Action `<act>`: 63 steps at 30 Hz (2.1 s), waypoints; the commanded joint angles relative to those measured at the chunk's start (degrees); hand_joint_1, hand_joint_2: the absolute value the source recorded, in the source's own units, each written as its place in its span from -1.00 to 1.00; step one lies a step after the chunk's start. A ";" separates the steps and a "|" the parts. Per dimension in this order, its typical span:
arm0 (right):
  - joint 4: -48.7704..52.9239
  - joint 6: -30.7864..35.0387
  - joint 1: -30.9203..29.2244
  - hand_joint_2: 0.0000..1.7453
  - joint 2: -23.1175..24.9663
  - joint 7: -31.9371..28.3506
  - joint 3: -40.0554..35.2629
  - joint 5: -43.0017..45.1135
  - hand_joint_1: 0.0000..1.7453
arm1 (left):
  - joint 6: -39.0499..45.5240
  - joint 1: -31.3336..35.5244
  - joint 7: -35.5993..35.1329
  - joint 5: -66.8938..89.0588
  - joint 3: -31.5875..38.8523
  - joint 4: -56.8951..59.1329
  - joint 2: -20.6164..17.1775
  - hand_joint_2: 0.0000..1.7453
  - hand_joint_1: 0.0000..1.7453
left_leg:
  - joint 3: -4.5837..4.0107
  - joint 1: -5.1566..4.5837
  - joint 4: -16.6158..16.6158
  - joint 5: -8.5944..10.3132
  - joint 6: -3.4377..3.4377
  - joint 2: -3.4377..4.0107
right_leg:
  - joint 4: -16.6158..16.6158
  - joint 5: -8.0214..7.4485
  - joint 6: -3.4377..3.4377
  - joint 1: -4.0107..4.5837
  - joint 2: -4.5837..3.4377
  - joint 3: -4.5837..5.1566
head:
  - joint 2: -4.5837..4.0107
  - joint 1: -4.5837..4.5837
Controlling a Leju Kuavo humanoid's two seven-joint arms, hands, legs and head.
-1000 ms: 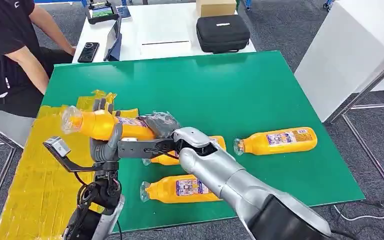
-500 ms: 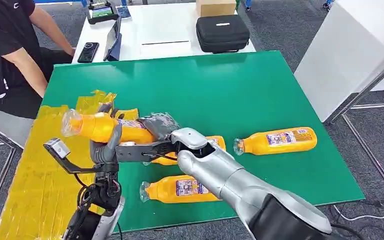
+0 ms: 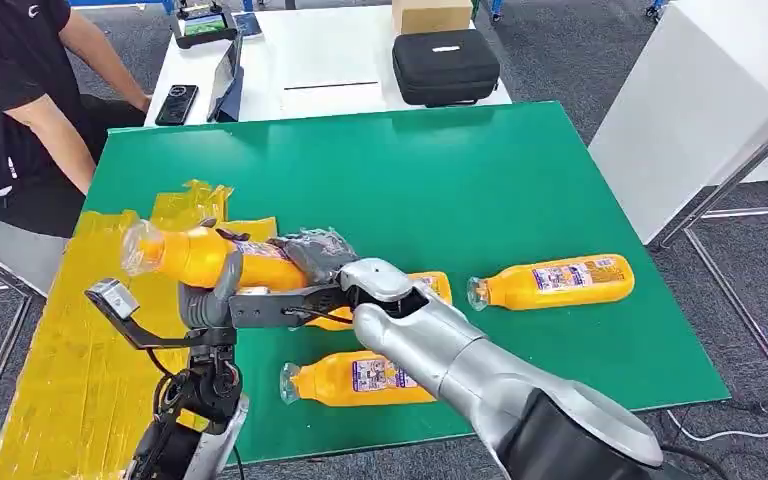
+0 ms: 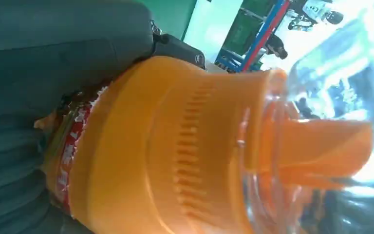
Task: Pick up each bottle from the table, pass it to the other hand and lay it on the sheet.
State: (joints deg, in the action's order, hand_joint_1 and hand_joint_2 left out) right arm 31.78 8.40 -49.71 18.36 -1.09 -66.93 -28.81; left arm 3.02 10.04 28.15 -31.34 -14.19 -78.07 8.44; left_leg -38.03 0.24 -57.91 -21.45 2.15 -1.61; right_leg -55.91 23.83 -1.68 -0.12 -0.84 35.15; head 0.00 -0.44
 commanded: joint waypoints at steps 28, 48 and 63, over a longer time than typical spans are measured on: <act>38.36 2.68 25.79 -1.00 -18.03 -12.47 38.29 -13.10 -1.00 | 36.98 6.17 -10.52 113.53 19.25 10.41 -5.42 1.00 1.00 | 0.18 -0.03 -0.03 -0.09 -0.08 -0.25 | -0.01 0.12 0.00 0.00 0.32 -0.32 | 0.00 0.02; 45.61 -11.45 32.64 1.00 -24.02 -10.90 24.82 -14.63 -1.00 | 33.50 17.14 -20.72 107.68 6.35 45.37 -11.18 1.00 1.00 | 0.24 -0.02 0.07 -0.07 -0.05 -0.22 | 0.10 0.10 0.02 0.01 0.26 -0.38 | 0.00 0.02; 44.99 -11.47 31.89 1.00 -23.68 -10.73 24.44 -14.70 -1.00 | 33.29 17.15 -20.50 107.31 6.24 45.17 -11.35 1.00 1.00 | 0.18 0.00 0.01 -0.09 -0.07 -0.14 | 0.03 0.10 0.02 0.04 0.22 -0.31 | 0.00 0.02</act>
State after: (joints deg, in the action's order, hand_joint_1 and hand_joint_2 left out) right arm 79.65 -2.60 -15.74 -3.83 -11.89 -40.00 -43.52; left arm 36.89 24.95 7.69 76.28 -6.05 -37.90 -2.16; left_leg -38.12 0.25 -57.90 -21.43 2.14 -1.91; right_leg -55.91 23.84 -1.66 -0.09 -0.65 35.12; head 0.00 -0.42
